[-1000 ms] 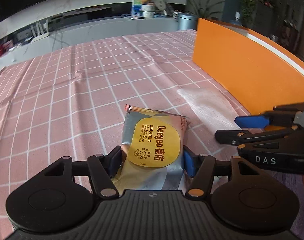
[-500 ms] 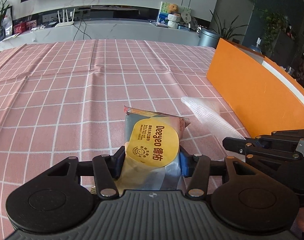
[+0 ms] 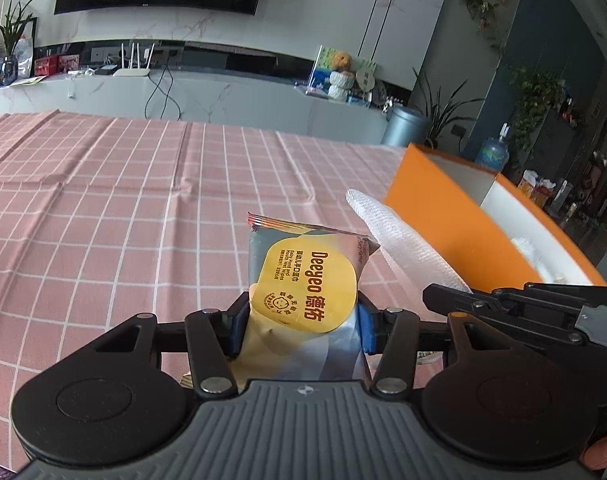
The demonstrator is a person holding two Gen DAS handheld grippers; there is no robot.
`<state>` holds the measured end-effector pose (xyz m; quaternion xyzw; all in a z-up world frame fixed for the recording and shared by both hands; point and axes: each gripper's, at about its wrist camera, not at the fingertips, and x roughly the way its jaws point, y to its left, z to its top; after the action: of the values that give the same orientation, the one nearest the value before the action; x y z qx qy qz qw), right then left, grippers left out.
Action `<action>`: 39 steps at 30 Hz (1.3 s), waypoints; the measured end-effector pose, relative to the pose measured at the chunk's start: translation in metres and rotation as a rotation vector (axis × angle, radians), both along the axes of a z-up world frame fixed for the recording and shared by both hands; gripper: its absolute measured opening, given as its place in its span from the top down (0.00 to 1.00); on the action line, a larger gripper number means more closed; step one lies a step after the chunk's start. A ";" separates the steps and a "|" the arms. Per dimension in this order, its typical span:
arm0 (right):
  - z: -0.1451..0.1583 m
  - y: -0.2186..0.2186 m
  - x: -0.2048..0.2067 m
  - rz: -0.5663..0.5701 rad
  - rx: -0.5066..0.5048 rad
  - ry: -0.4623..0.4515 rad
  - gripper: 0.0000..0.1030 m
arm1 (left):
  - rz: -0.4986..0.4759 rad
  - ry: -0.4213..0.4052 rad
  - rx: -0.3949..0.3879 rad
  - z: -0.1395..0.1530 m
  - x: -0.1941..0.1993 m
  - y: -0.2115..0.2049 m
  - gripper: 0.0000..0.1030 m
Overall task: Organize soft objects
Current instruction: 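Carry the foil bag and bubble-wrap pouch over the box with both tools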
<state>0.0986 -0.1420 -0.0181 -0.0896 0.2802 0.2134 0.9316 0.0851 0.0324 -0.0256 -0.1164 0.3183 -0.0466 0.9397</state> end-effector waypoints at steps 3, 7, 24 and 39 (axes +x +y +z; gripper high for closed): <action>0.012 -0.007 -0.003 -0.003 0.014 -0.025 1.00 | -0.002 -0.022 -0.019 0.012 -0.001 -0.003 0.43; 0.030 -0.023 -0.003 -0.016 0.049 -0.041 1.00 | -0.025 -0.052 -0.050 0.026 0.003 -0.011 0.43; 0.087 -0.125 0.036 -0.095 0.019 -0.062 1.00 | -0.222 -0.119 -0.092 0.074 0.065 -0.095 0.43; 0.045 -0.176 0.097 -0.103 -0.169 0.068 1.00 | -0.393 0.022 0.060 0.046 0.134 -0.187 0.43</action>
<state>0.1961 -0.3183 0.0272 -0.1462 0.3329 0.1434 0.9205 0.2191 -0.1550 0.0206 -0.0246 0.3465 -0.2186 0.9119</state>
